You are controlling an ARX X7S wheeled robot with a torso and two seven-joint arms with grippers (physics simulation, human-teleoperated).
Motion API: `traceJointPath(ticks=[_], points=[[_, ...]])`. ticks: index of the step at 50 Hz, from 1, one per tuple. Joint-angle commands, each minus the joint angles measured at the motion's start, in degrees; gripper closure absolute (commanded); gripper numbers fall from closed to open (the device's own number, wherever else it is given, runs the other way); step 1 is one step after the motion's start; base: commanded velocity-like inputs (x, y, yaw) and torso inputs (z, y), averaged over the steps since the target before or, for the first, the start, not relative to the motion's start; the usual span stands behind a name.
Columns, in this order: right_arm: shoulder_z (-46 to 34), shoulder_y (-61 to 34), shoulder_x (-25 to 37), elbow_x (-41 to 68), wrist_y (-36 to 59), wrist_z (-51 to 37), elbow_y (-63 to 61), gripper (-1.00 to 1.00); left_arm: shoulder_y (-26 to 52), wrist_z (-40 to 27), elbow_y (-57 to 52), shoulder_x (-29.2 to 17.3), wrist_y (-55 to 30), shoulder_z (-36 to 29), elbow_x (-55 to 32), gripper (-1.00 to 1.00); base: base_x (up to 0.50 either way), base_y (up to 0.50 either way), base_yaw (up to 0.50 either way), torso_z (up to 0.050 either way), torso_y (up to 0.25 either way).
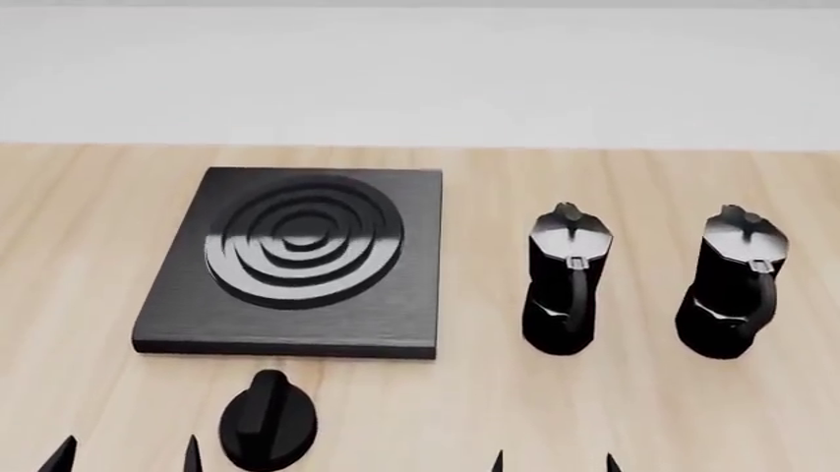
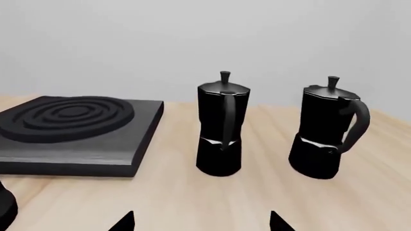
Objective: Put the right moka pot on the stove.
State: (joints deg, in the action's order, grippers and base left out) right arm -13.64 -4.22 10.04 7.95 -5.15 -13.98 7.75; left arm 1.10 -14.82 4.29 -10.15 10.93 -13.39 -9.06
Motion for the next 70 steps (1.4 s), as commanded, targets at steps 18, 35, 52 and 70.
traceJointPath(ticks=[18,35,52,70], points=[[-0.9,-0.5,0.5,0.4,-0.1,-0.8,0.5,-1.0,0.0,-1.1,0.2,-0.6,0.7,-0.8,-0.2,-1.0,0.2,0.0,0.0,0.0,0.0],[-1.3,-0.5,0.9,1.0,-0.3,-1.0,0.5,-1.0,0.2,-1.6,-0.3,-1.1,0.3,-1.3,-0.6,-1.0,0.2,0.0,0.0,0.0,0.0],[-1.5,-0.4,1.4,1.9,-0.4,-1.2,-0.4,-1.0,0.1,-2.5,-1.0,-1.6,-0.2,-2.0,0.2,-1.0,0.11,0.0,0.0,0.0,0.0],[-1.1,0.9,3.5,3.9,5.8,-2.5,-10.1,-1.0,-2.4,-5.5,-21.0,-5.5,-13.9,-1.9,-1.4,-1.0,0.0,0.0,0.0,0.0,0.0]])
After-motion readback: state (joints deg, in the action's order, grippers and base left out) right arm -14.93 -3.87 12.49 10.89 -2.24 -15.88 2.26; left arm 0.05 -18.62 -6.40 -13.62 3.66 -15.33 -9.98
